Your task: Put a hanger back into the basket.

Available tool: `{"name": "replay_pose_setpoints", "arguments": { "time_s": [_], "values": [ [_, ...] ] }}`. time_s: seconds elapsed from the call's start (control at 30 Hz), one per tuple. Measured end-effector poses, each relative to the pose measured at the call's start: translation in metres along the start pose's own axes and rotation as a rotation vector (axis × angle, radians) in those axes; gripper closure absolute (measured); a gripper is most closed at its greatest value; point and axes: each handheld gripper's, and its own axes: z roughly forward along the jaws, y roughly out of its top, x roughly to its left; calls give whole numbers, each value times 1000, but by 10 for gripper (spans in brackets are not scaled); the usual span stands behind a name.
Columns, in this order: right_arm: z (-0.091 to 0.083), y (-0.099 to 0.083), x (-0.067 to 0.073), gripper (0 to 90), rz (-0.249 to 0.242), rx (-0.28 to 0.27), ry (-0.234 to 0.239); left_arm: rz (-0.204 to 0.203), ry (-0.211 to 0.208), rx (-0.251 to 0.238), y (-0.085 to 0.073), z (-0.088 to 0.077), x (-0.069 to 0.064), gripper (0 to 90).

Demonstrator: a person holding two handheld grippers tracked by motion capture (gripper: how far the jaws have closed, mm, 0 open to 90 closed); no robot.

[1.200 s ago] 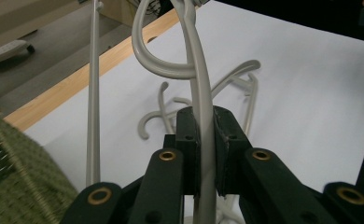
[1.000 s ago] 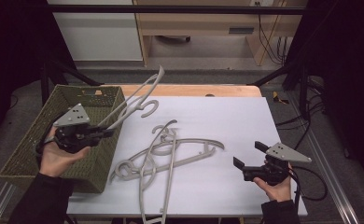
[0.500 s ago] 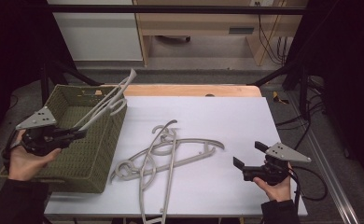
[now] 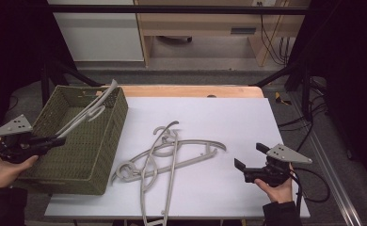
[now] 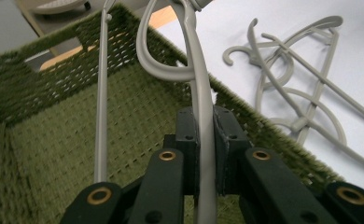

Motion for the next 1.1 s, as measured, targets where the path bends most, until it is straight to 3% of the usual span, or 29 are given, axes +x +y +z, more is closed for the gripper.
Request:
{"name": "replay_pose_setpoints", "arguments": {
  "time_s": [0.13,0.27,0.47,0.67,0.93,1.1],
  "values": [
    [1,-1,0,10,-3,4,1,-17,-8,-2,-9,3,7,819],
    [1,-1,0,10,2,5,2,-6,-27,-4,-16,5,11,819],
    [1,-1,0,10,2,7,0,13,-57,-16,-19,3,7,818],
    [2,-1,1,10,1,6,3,-19,-75,-31,-27,6,12,818],
    [2,-1,0,10,2,7,5,-9,-28,28,-34,9,12,816],
    [4,-2,1,10,2,13,8,9,-20,48,-21,13,14,816]
  ]
}}
